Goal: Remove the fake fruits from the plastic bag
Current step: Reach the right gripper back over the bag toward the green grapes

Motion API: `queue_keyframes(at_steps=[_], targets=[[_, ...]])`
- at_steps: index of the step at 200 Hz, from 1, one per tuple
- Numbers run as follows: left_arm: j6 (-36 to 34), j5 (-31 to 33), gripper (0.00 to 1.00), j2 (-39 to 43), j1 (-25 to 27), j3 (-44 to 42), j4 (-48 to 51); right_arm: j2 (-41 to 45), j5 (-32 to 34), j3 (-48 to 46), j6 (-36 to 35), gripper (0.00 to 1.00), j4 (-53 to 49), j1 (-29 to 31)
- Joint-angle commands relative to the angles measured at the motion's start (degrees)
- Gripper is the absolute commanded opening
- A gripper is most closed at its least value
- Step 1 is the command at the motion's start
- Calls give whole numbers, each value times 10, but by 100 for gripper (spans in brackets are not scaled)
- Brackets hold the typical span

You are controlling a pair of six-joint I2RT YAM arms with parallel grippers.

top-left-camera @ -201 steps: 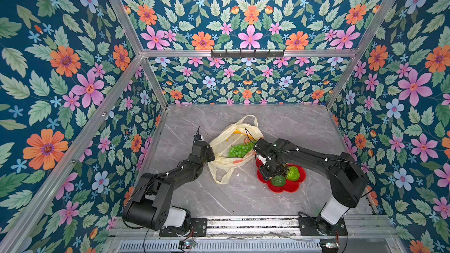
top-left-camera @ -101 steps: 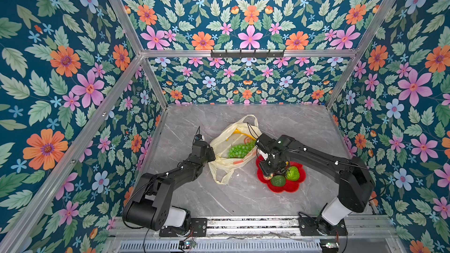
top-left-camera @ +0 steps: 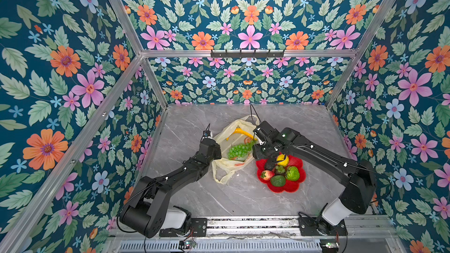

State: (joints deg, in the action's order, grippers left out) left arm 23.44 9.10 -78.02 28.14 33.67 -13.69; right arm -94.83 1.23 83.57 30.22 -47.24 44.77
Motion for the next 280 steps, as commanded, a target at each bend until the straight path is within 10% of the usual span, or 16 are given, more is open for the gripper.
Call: queue_keyframes(at_steps=[1,139,280], targets=[[-15,44,0,2,21,6,8,-39,-14,22,57,62,61,1],[67,-15,0,36,41,47,52,-274,-1,191,126,48,176,-17],[94,-78,0,117,33,-58,-3,-452,17,406,207,57,146,-47]])
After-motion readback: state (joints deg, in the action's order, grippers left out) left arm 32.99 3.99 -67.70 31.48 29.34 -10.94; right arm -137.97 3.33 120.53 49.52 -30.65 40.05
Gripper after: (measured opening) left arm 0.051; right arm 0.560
